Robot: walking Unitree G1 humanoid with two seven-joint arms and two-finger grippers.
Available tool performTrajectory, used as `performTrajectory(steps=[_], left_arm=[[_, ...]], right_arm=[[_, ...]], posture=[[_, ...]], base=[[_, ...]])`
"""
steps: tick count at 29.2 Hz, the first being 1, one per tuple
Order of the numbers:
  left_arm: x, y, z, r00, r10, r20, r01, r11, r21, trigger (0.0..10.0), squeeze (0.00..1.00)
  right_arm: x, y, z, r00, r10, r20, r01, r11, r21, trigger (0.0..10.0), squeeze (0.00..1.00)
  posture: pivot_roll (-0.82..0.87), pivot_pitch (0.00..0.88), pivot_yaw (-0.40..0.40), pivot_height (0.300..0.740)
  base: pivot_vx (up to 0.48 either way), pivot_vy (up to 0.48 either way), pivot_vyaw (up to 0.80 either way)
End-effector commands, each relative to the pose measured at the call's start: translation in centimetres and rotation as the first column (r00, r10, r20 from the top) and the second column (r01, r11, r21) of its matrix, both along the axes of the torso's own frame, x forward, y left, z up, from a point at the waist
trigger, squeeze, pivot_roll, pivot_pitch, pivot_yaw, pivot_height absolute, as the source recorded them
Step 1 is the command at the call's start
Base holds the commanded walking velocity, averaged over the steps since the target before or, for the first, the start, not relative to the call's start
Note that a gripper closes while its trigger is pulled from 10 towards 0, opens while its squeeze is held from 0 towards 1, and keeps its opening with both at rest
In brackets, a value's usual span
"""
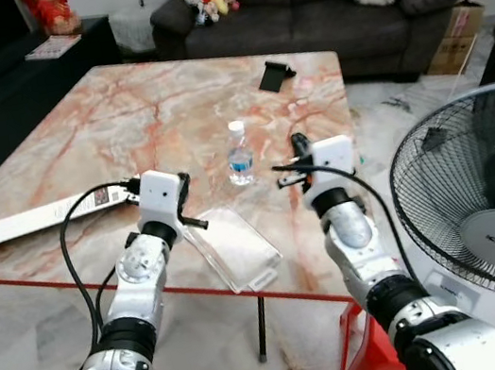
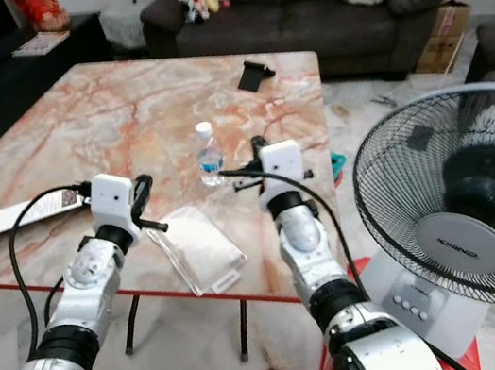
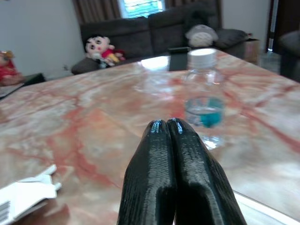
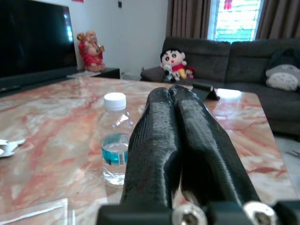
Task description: Picking trash to rubbish bin
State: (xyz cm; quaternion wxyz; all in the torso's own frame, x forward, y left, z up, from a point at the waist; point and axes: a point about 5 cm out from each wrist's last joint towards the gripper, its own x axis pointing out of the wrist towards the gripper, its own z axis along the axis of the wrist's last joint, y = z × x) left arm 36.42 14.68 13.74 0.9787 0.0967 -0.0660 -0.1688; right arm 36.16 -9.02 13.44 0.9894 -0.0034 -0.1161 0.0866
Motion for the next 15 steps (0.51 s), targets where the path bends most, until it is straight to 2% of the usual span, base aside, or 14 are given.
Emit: performTrajectory(steps=[1, 8, 12, 14, 15], left_arm=[[-0.1, -0.2, -0.3, 0.999, -0.029, -0.031, 0.03, 1.0, 0.01, 10.0, 0.0], [0.4, -0.8, -1.0, 0.989, -0.059, -0.133, 0.072, 0.993, 0.091, 10.0, 0.0], [0.6, -1.2, -1.3, 0.984, -0.042, -0.174, 0.063, 0.991, 0.119, 10.0, 0.0], [0.6, -1.2, -1.3, 0.984, -0.037, -0.176, 0.059, 0.991, 0.124, 10.0, 0.0], [0.6, -1.5, -1.2, 0.983, -0.048, -0.176, 0.065, 0.993, 0.096, 10.0, 0.0]], right_arm=[[0.1, -0.2, 0.3, 1.0, -0.005, 0.016, 0.005, 1.0, 0.003, 10.0, 0.0], [0.1, 0.1, 0.6, 1.0, -0.002, 0.025, 0.002, 1.0, 0.007, 10.0, 0.0], [0.1, 0.0, 0.6, 1.0, -0.007, 0.024, 0.007, 1.0, 0.009, 10.0, 0.0], [0.1, 0.0, 0.6, 1.0, -0.008, 0.024, 0.008, 1.0, 0.01, 10.0, 0.0], [0.1, 0.0, 0.5, 1.0, -0.009, 0.023, 0.009, 1.0, 0.011, 10.0, 0.0]], posture=[[0.06, 0.0, 0.003, 0.74], [0.05, 0.013, 0.001, 0.74], [0.05, 0.021, 0.001, 0.74], [0.05, 0.021, 0.001, 0.74], [0.06, 0.028, 0.001, 0.74]], base=[[0.0, 0.0, 0.0], [0.0, 0.0, 0.0], [0.0, 0.0, 0.0], [0.0, 0.0, 0.0], [0.0, 0.0, 0.0]])
